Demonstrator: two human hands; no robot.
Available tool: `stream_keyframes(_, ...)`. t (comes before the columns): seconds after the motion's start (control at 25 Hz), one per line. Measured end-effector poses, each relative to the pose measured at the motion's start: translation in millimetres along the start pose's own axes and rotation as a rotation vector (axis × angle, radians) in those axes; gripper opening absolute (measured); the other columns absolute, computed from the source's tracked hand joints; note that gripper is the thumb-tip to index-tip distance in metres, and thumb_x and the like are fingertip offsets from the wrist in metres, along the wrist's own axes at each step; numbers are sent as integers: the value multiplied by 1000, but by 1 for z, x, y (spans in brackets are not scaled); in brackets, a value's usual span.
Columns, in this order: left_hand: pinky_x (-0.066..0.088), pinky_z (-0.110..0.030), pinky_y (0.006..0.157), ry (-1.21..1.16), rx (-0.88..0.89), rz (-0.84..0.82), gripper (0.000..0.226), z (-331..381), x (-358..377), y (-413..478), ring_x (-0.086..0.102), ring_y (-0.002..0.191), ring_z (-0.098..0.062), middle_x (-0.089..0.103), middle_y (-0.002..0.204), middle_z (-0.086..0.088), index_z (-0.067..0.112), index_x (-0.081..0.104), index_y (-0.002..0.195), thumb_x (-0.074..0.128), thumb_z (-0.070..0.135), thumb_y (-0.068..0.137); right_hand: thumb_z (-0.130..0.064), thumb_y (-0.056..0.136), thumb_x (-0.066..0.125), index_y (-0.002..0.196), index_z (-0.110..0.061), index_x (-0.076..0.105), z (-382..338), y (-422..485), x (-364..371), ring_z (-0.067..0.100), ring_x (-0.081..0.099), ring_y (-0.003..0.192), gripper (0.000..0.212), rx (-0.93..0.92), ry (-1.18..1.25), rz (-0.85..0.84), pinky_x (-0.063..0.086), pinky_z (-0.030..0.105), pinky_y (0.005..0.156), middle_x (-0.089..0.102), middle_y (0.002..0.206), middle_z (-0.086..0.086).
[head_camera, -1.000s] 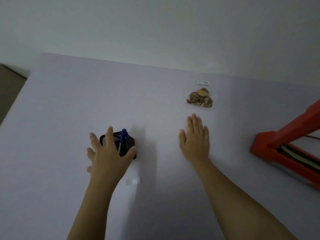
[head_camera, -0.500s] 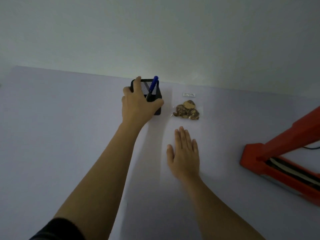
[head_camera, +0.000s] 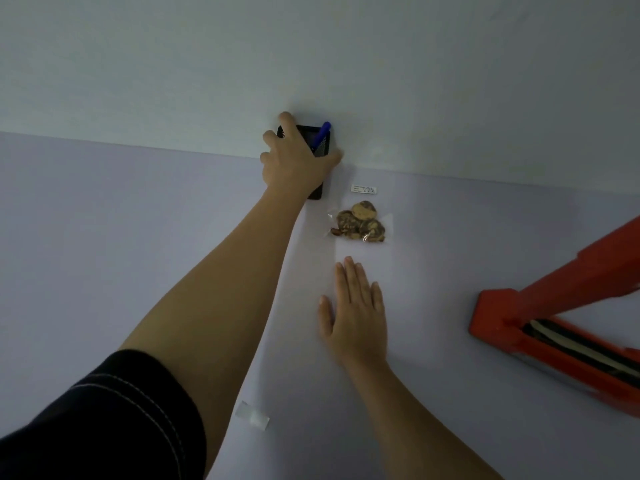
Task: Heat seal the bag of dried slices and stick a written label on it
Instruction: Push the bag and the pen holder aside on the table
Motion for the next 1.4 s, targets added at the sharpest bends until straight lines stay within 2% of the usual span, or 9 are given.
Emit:
stream_keyframes(0.08, 40, -51, 88, -6, -4, 40, 96, 2, -10, -5, 34, 126, -42, 20, 148, -17, 24, 14, 143, 56, 69, 71, -43, 94, 23, 146, -16, 15, 0, -1, -1, 15, 5, 143, 60, -4, -9, 0, 6, 37, 114, 15, 156, 2)
stream_keyframes(0.16, 34, -51, 98, -49, 57, 106, 87, -5, -29, -27, 25, 134, -38, 14, 153, -16, 23, 15, 145, 51, 65, 79, -43, 94, 21, 147, -16, 12, -4, -3, -1, 14, 2, 143, 60, -20, -13, -24, 3, 36, 114, 11, 156, 2)
stream_keyframes(0.32, 30, -23, 94, -123, 270, 143, 51, -41, -40, -92, 39, 125, -27, 39, 139, -14, 11, 40, 135, 54, 30, 90, -42, 92, 9, 147, -12, 13, -1, 5, -1, 19, 7, 144, 63, -14, -62, -51, 3, 38, 114, 11, 157, 5)
stream_keyframes(0.44, 33, -23, 95, -87, 237, 48, 37, -111, -27, -157, 48, 118, -28, 49, 130, -14, 8, 52, 127, 53, 19, 91, -38, 92, 9, 145, -8, 20, -4, -15, 4, 23, 15, 143, 62, -7, -61, -53, 11, 41, 114, 18, 155, 9)
stream_keyframes(0.56, 41, -34, 99, -34, 194, -21, 34, -176, -14, -225, 52, 112, -33, 54, 123, -16, 5, 58, 122, 50, 20, 92, -31, 93, 23, 139, -3, 36, -21, -68, 6, 28, 33, 137, 56, -3, -24, -4, 26, 47, 109, 34, 148, 14)
stream_keyframes(0.72, 41, -30, 93, -41, 83, -39, 47, -221, 2, -285, 52, 109, -28, 55, 121, -14, 7, 54, 127, 55, 35, 89, -29, 93, 25, 139, -5, 37, -38, -129, 18, 26, 33, 137, 54, 34, -4, -29, 19, 42, 110, 35, 148, 11)
stream_keyframes(0.84, 47, -32, 92, -24, 182, 7, 49, -218, 9, -303, 52, 108, -25, 57, 119, -13, 5, 57, 122, 63, 35, 84, -31, 93, 23, 141, -7, 34, -38, -132, 18, 23, 30, 138, 55, 45, -39, -28, 15, 41, 110, 32, 150, 8)
stream_keyframes(1.16, 44, -29, 78, -25, 337, 180, 23, -214, 4, -307, 52, 87, -23, 62, 92, -14, 4, 61, 97, 58, 24, 85, -32, 92, 19, 143, -8, 29, -38, -132, 21, 21, 25, 141, 57, 69, -48, -26, 16, 41, 113, 26, 153, 6)
stream_keyframes(1.4, 44, -33, 70, 13, 305, 228, 13, -215, 5, -307, 51, 73, -26, 57, 80, -13, 6, 56, 81, 52, 16, 89, -32, 93, 21, 144, -9, 27, -38, -131, 21, 20, 22, 141, 57, 52, -29, 1, 6, 38, 112, 25, 153, 5)
Point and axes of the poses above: each hand's wrist, its own y-axis towards the middle knuckle, its own x-axis out of the palm, z = x × y, the point moved 10 cm from there along y, towards the middle knuckle
